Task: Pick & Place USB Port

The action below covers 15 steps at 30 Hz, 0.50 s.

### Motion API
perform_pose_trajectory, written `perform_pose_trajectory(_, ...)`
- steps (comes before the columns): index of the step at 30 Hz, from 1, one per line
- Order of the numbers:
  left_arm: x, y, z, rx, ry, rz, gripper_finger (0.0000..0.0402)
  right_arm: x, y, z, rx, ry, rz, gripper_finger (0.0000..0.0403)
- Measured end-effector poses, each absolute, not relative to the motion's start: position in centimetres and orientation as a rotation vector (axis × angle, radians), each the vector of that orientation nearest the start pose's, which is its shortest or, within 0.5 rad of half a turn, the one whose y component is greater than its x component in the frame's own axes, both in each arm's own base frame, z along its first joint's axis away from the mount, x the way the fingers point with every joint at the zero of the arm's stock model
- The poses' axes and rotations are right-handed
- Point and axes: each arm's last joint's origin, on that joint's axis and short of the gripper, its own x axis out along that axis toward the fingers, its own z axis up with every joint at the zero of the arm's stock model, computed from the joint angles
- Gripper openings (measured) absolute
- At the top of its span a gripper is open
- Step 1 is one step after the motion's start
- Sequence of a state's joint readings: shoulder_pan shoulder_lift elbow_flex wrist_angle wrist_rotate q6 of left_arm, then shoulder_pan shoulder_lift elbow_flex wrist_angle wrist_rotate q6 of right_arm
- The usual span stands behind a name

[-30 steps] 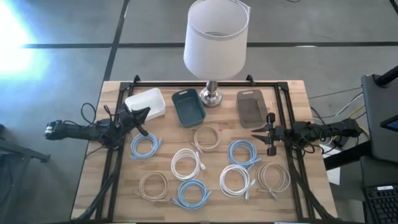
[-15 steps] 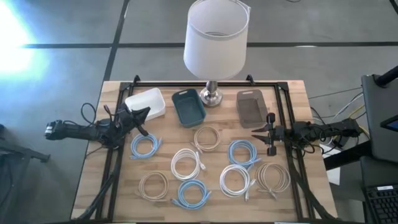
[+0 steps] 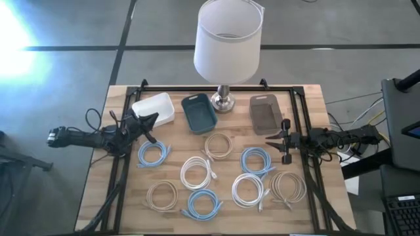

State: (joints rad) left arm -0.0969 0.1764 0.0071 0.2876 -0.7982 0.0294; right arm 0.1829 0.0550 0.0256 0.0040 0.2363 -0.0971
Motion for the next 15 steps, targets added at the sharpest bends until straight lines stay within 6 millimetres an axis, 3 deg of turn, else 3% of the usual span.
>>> perform_pose_trajectory(15,10.06,1.10,17.81,-0.024,-0.099,0.702,0.0012,9.85,1.13,16.84,-0.102,0.027,-0.053,0.0068)
